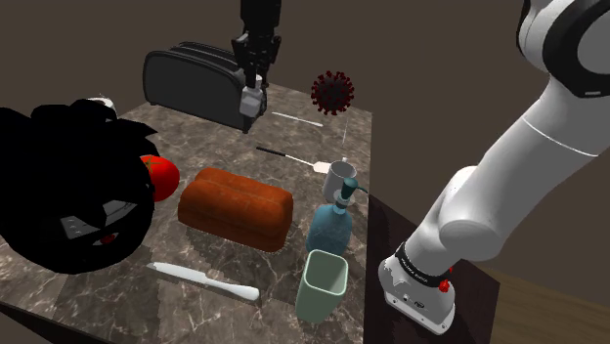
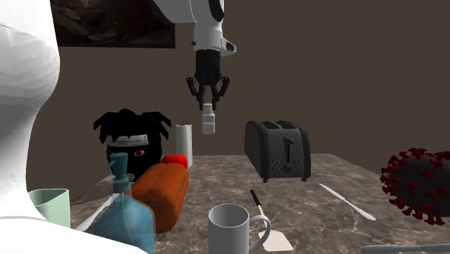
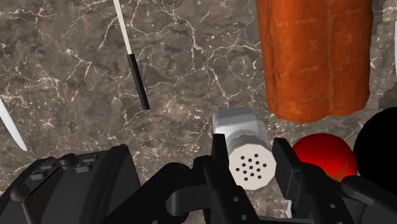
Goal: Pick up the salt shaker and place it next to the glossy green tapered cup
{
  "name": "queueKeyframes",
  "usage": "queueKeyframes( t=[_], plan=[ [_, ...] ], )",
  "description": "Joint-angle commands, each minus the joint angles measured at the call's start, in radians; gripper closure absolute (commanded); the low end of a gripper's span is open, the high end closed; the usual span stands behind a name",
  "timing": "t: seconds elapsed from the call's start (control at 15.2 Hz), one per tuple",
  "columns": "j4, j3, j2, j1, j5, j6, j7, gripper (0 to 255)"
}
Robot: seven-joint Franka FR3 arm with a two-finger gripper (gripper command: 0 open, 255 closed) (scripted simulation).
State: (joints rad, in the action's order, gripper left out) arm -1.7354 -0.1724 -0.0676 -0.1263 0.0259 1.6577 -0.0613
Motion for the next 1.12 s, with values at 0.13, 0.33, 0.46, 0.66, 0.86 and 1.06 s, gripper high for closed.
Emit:
queueKeyframes(
  t=[0.13,0.33,0.46,0.66,0.86,1.06],
  plan=[
    [-0.107,-0.039,-0.099,-0.035,0.023,0.012,-0.069,255],
    [-0.170,-0.070,-0.162,-0.061,0.044,0.015,-0.121,255],
    [-0.206,-0.092,-0.200,-0.079,0.059,0.015,-0.156,255],
    [-0.250,-0.127,-0.252,-0.107,0.083,0.013,-0.212,255],
    [-0.284,-0.166,-0.296,-0.135,0.109,0.009,-0.270,255],
    [-0.308,-0.207,-0.332,-0.164,0.136,0.004,-0.331,255]
  ],
)
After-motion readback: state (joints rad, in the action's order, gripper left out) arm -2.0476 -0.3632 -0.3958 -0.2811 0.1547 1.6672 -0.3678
